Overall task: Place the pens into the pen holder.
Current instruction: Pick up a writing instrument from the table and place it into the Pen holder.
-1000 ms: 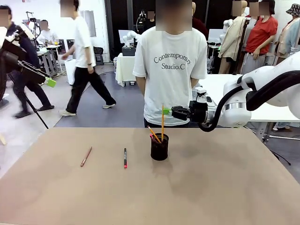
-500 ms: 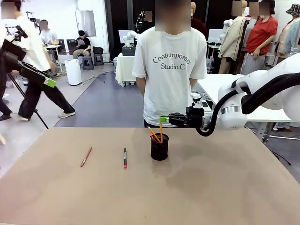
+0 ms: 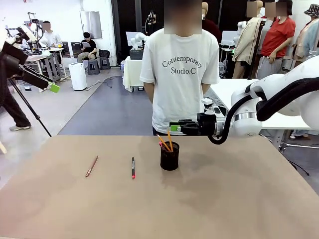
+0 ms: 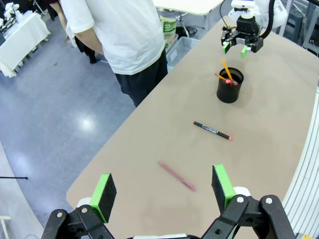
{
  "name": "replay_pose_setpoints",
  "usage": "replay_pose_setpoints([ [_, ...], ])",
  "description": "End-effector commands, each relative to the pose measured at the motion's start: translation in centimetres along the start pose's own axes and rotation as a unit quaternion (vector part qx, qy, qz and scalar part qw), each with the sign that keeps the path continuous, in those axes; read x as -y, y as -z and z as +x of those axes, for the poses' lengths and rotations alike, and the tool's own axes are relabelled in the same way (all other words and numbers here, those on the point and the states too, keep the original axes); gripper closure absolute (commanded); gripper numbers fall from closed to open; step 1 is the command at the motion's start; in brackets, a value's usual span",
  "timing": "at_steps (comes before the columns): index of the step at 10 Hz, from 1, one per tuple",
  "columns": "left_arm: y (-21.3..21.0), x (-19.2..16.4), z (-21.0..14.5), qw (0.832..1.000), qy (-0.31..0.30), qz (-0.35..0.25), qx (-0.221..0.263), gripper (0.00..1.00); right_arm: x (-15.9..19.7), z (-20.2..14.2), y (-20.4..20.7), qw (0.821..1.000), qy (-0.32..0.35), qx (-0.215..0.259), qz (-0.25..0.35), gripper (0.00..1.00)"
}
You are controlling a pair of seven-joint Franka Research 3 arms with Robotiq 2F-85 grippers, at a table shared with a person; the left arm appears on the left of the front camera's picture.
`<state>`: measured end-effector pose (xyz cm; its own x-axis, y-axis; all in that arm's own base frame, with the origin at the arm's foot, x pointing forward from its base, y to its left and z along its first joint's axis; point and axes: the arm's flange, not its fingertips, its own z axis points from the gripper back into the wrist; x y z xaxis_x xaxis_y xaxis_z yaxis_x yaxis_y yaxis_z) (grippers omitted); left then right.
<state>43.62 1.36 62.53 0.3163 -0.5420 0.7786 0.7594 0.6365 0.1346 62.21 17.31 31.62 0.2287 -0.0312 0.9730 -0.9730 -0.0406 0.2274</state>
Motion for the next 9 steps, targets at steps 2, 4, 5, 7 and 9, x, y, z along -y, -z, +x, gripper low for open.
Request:
replay_pose_setpoints([
  [2,-0.1,-0.2,0.0,1.000,0.006,-0.005,0.007,0.00,-0.4,2.5,0.1,1.000,-0.003,-0.006,0.009,0.00],
  [4,-0.1,-0.2,0.0,1.000,0.006,-0.005,0.007,0.00,-0.6,3.1,-0.1,1.000,-0.004,-0.018,0.008,0.00],
  [5,-0.1,-0.2,0.0,1.000,0.006,-0.005,0.007,0.00,-0.5,3.1,0.3,0.999,0.011,-0.042,0.030,0.00],
  [7,-0.1,-0.2,0.0,1.000,0.006,-0.005,0.007,0.00,-0.5,2.5,0.0,1.000,-0.014,-0.005,0.005,0.00],
  [9,-0.1,-0.2,0.0,1.000,0.006,-0.005,0.007,0.00,-0.5,2.5,0.0,1.000,-0.014,-0.005,0.005,0.00],
])
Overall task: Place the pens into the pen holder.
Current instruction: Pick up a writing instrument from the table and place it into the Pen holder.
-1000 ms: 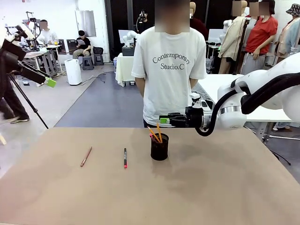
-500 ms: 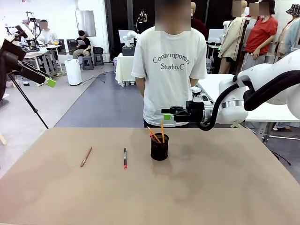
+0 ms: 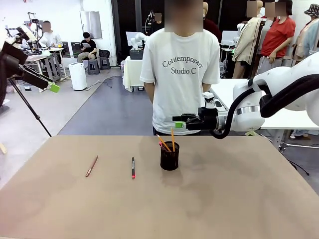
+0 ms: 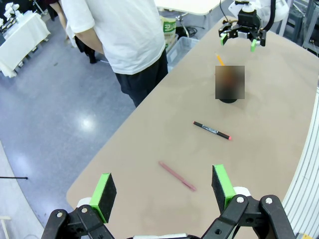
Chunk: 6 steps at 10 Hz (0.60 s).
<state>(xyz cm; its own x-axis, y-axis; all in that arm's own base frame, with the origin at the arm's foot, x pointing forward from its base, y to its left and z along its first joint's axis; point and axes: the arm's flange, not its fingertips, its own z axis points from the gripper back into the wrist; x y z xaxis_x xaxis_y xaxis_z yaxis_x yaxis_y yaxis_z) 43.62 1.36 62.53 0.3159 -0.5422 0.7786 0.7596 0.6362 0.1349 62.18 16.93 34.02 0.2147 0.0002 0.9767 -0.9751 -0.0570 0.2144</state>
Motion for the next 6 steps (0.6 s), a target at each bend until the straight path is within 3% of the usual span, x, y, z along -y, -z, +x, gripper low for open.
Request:
replay_pose_setpoints([
  [1,-0.06,-0.20,-0.02,1.000,0.006,-0.005,0.007,0.00,0.07,0.17,0.26,1.000,-0.007,0.011,-0.004,0.00],
  [6,-0.06,-0.20,-0.02,1.000,0.006,-0.005,0.007,0.00,0.07,0.17,0.26,1.000,-0.007,0.011,-0.004,0.00],
])
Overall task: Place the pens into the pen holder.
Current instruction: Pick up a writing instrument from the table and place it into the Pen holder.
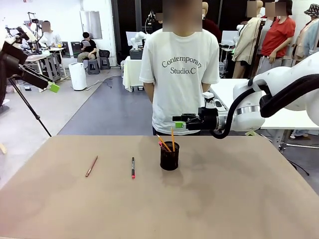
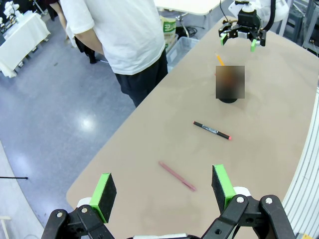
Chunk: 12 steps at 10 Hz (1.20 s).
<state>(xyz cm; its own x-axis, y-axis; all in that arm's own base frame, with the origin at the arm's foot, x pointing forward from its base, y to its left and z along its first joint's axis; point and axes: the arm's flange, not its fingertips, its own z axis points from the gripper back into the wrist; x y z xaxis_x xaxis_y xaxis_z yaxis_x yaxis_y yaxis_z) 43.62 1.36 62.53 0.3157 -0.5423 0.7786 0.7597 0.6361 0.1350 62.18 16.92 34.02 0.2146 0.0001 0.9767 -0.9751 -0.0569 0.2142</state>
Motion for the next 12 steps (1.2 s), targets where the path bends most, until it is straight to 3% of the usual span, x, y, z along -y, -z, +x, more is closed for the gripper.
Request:
replay_pose_setpoints([
  [1,-0.1,-0.2,0.0,1.000,0.006,-0.005,0.007,0.00,0.1,0.2,0.3,1.000,-0.007,0.011,-0.004,0.00],
  [8,-0.1,-0.2,0.0,1.000,0.006,-0.005,0.007,0.00,0.0,0.0,0.0,1.000,0.000,0.000,0.000,0.00],
  [10,-0.1,-0.2,0.0,1.000,0.006,-0.005,0.007,0.00,-2.3,5.8,-2.2,0.994,0.026,-0.059,0.089,0.00],
  [12,-0.1,-0.2,0.0,1.000,0.006,-0.005,0.007,0.00,-5.1,9.9,-3.5,0.987,0.008,-0.109,0.119,0.00],
])
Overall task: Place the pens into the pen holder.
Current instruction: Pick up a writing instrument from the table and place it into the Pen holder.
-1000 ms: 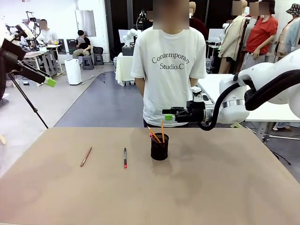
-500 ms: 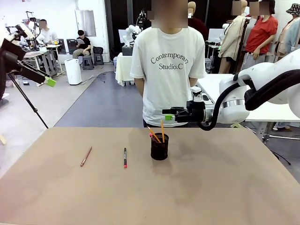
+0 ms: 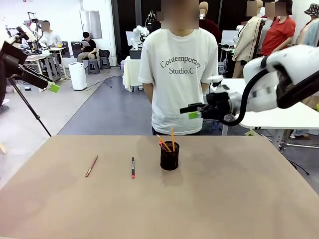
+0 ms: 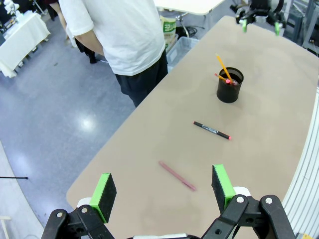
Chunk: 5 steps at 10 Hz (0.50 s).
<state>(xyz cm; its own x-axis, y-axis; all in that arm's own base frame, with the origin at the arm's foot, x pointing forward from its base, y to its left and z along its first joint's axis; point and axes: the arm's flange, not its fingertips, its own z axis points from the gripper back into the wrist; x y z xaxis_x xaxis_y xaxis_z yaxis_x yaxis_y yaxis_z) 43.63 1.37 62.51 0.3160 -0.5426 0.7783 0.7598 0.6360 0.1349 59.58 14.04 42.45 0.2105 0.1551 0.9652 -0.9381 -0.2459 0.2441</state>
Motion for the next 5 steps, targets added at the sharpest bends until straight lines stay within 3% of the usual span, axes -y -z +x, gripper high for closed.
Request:
replay_pose_setpoints([
  [1,-0.1,-0.2,0.0,1.000,0.006,-0.005,0.008,0.00,-1.1,4.1,-2.9,0.997,0.008,-0.072,0.035,0.00],
  [2,-0.1,-0.2,0.0,1.000,0.006,-0.005,0.008,0.00,-2.0,6.7,-3.6,0.990,-0.015,-0.138,-0.012,0.00],
  [3,-0.1,-0.2,0.0,1.000,0.006,-0.005,0.008,0.00,-2.8,9.2,-4.5,0.979,-0.051,-0.195,-0.011,0.00],
  [5,-0.1,-0.2,0.0,1.000,0.006,-0.005,0.008,0.00,-3.7,12.8,-6.5,0.951,-0.057,-0.296,-0.067,0.00],
])
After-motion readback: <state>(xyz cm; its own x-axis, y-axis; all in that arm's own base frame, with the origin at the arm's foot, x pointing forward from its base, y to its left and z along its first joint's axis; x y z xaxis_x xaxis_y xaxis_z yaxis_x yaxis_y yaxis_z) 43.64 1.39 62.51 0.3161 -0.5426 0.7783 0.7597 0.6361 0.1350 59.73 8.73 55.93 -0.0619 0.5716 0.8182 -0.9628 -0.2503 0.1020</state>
